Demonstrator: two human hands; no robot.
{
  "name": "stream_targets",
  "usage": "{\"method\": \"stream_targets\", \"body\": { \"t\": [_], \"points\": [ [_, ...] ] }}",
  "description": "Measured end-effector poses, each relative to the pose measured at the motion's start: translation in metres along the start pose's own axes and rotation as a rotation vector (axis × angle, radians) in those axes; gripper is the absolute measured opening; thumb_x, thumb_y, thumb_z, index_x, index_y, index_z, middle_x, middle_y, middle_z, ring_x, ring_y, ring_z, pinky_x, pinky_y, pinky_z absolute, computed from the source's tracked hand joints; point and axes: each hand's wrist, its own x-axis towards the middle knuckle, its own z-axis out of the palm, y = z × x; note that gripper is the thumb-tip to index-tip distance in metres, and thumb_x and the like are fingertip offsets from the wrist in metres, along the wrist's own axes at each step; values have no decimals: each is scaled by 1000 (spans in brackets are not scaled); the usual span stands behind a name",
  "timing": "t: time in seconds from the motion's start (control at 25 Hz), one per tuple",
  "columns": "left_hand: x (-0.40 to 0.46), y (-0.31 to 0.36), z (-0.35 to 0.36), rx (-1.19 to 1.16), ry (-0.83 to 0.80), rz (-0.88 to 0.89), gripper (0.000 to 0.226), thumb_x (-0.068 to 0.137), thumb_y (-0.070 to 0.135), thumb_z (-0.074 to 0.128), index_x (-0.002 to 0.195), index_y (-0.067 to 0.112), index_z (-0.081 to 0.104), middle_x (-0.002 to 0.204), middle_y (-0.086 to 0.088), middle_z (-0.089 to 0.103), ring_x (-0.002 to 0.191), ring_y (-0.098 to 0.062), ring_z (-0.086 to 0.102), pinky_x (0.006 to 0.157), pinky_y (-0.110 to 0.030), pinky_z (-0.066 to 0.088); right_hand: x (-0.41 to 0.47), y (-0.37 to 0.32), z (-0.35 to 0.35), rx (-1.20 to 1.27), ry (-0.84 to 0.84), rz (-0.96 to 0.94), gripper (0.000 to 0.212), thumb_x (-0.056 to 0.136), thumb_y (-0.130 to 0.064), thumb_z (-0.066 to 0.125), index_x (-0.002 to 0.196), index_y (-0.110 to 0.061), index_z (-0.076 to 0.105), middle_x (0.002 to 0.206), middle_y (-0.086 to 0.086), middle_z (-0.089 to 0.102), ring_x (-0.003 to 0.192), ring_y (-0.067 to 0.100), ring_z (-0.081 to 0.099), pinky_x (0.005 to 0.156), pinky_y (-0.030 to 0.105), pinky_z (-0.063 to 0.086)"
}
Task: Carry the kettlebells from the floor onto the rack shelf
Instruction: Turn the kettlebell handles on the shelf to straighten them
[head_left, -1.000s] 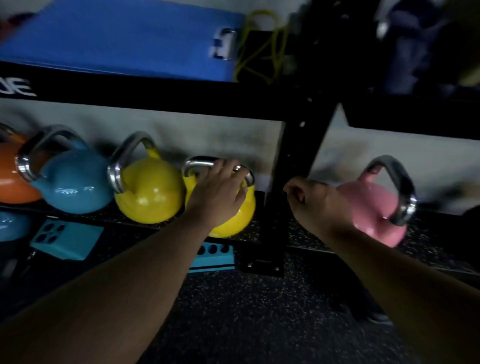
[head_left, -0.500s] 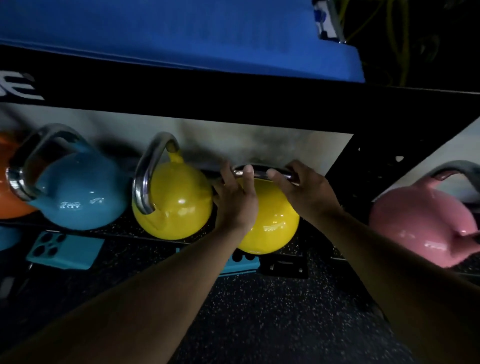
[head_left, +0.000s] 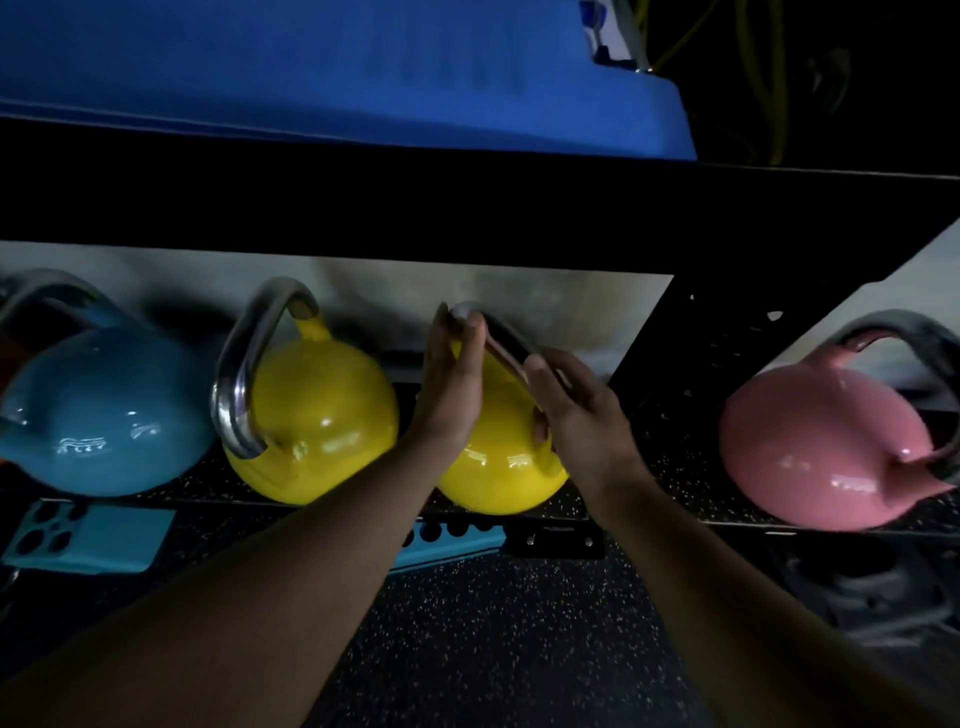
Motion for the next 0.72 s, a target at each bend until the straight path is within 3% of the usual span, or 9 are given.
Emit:
{"method": "stream_targets", "body": {
  "t": [0.12,0.24,0.32,0.44,0.56,0.72],
  "points": [
    [7,-1,6,28,-123,-6,66,93,61,26,153,36,18,160,2,26,134,-6,27,101,-23,21,-15,9,12,124,53,3,26,100,-41,45,118,-35,63,77,2,61,62,10,54,49,17,41],
    [8,-3,23,89,-102,-19,72,89,67,21,154,37,20,160,-2,31,143,-22,32,117,-42,22,-21,11,10,192,64,-25,29,103,-39,40,122,-35,61,90,1,67,70,11,61,56,17,48],
    [14,-3,27,70,-108,-30,72,89,67,20,154,36,21,158,-4,34,142,-25,35,116,-52,26,-17,11,11,211,33,-29,29,103,-39,38,124,-36,58,104,-9,68,83,-2,65,64,15,52],
    [28,1,31,-2,-98,-29,62,100,55,21,155,26,23,158,-8,34,143,-24,35,116,-48,28,-5,7,16,305,3,-18,33,104,-37,38,132,-32,54,112,-19,63,91,-19,60,64,4,47],
    [41,7,29,-5,-97,-52,53,105,44,25,151,19,34,155,-10,39,141,-22,38,116,-43,30,1,3,26,390,2,-14,36,104,-34,39,136,-26,53,115,-13,66,97,-11,64,70,10,51],
    [28,2,14,-19,-191,-39,53,104,48,26,151,24,35,155,-7,41,141,-18,37,118,-44,27,-13,14,42,390,25,-40,36,104,-39,37,136,-33,50,115,-13,67,100,-6,64,70,12,51]
  ]
}}
